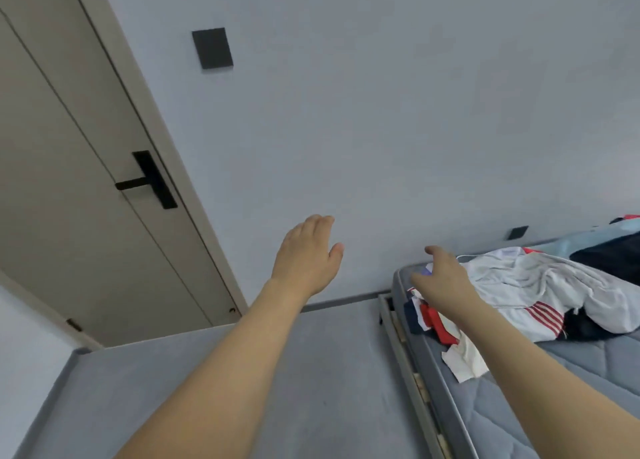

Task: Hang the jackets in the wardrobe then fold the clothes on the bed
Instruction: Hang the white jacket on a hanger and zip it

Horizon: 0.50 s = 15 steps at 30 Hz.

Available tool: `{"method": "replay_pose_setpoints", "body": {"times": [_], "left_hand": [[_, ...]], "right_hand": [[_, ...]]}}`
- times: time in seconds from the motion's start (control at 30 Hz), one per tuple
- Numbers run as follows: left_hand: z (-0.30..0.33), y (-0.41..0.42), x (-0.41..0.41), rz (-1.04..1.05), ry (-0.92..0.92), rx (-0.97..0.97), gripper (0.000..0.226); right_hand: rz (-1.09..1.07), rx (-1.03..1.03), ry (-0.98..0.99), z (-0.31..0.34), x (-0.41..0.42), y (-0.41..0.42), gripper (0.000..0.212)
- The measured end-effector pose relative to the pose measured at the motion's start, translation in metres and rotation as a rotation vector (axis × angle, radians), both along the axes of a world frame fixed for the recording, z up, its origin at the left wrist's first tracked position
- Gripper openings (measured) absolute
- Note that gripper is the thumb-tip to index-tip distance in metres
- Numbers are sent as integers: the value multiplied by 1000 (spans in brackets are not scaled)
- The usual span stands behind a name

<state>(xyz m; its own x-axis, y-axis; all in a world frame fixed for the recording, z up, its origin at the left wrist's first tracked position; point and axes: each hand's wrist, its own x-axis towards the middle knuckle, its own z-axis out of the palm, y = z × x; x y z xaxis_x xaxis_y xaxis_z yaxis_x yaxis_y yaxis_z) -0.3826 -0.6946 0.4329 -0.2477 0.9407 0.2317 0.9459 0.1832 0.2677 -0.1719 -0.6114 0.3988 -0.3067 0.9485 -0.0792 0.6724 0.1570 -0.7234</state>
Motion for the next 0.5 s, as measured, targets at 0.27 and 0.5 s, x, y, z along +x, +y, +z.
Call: {"method": "replay_pose_setpoints", "body": {"times": [0.27,0.5], "left_hand": [[-46,177,38,-283,-15,-230,51],[-95,315,124,-486,-2,-440,47]], "right_hand": [[-200,-84,-101,-35,50,108,56],[-458,-344,-51,-88,149,194,62]]}}
